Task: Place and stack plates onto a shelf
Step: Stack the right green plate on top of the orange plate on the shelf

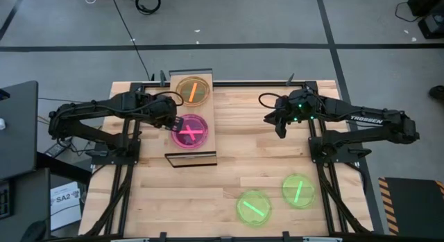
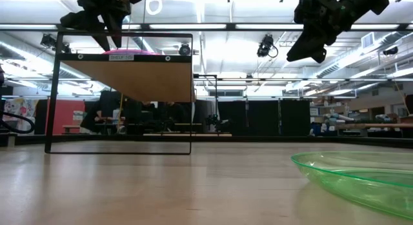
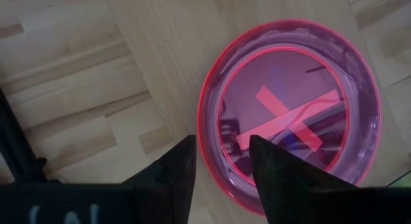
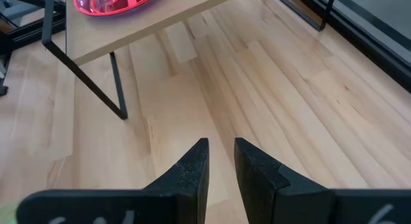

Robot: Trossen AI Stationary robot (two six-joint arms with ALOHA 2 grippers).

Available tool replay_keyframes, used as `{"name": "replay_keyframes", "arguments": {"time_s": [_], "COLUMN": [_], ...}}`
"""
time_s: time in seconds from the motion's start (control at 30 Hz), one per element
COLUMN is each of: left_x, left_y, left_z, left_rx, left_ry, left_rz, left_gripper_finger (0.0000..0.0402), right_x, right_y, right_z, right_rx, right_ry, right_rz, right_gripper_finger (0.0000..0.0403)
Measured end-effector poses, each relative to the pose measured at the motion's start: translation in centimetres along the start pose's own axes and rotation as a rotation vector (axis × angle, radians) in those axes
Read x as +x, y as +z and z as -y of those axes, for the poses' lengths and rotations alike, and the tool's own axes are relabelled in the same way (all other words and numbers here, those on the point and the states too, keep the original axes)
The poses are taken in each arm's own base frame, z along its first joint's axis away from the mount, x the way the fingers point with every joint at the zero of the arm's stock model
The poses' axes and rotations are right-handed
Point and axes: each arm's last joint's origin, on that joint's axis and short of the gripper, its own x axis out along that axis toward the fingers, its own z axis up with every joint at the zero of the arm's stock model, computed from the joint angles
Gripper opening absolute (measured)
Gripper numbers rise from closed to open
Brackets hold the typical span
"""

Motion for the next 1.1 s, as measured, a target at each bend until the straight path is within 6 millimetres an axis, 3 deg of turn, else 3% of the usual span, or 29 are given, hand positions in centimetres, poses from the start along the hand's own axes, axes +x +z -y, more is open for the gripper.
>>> {"name": "replay_keyframes", "arguments": {"time_s": [0.4, 0.7, 1.1], "left_x": [0.0, -0.1, -0.8], "left_y": [0.0, -0.5, -2.4], "left_z": [0.0, 0.3, 1.9], "left_rx": [0.000, 0.030, 0.129], "left_ry": [0.000, -0.009, -0.081], "left_rz": [0.000, -0.002, 0.051], "left_gripper_finger": [0.0151, 0.0151, 0.0151], "right_x": [0.0, -0.1, -1.0], "right_y": [-0.1, -1.4, -4.6], "right_z": [-0.4, -3.5, -6.4], "right_rx": [-0.008, -0.032, -0.042], "right_ry": [0.048, 0.375, 0.459], "right_rz": [-0.011, -0.161, -0.444], "right_gripper_finger": [0.0080, 0.0080, 0.0080]}}
